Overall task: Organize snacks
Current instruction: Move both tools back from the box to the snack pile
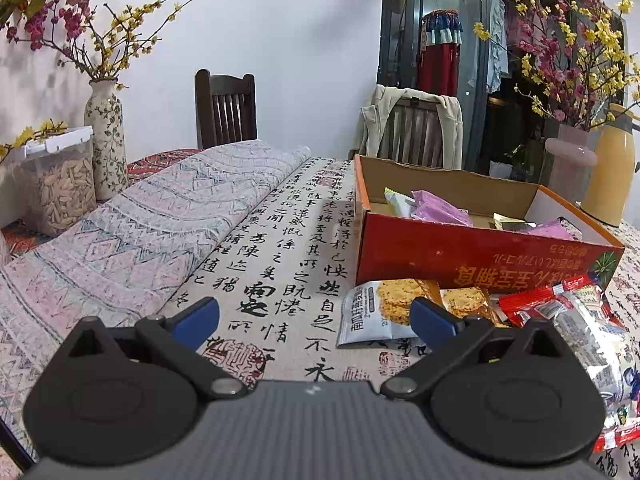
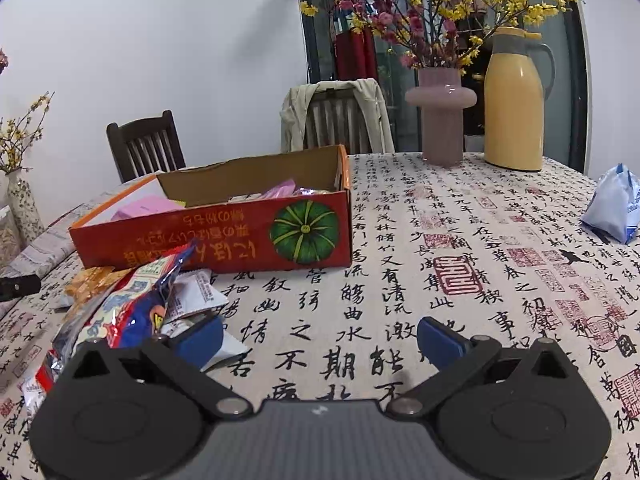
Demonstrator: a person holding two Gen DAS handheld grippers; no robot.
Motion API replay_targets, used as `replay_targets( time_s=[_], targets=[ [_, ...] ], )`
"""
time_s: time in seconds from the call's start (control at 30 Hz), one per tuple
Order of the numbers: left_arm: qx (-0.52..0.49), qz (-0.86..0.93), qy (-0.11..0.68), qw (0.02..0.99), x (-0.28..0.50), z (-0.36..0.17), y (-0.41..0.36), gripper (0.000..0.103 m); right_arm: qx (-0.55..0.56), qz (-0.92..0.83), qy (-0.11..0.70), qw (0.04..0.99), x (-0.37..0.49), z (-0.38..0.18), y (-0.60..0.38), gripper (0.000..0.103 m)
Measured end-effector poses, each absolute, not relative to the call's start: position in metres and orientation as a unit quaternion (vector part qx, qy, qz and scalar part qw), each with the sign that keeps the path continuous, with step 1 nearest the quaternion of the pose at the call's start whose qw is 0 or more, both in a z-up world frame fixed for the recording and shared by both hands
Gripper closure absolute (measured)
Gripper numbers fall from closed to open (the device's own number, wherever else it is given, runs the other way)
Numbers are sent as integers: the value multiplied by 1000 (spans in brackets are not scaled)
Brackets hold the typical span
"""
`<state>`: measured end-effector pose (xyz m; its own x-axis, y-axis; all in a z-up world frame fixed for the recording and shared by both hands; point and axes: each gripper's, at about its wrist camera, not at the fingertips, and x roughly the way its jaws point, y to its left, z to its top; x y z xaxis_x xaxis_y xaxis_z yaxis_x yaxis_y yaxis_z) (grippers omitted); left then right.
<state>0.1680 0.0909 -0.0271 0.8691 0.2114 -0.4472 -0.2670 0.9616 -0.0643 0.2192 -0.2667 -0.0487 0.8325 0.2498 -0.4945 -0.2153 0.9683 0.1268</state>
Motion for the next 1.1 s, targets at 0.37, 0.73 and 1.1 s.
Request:
replay_targets(
  time_s=[0.37,0.73,1.1],
  targets=[
    [-73,116,225,965,167,-29,93,0,52,117,274,953,225,-51,-271,0],
    [-79,102,212,969,164,-28,93,0,60,108,275,953,226,-51,-273,0],
    [-90,91,204,971,160,-26,95,0,55,73,264,960,222,-49,-271,0]
  ],
)
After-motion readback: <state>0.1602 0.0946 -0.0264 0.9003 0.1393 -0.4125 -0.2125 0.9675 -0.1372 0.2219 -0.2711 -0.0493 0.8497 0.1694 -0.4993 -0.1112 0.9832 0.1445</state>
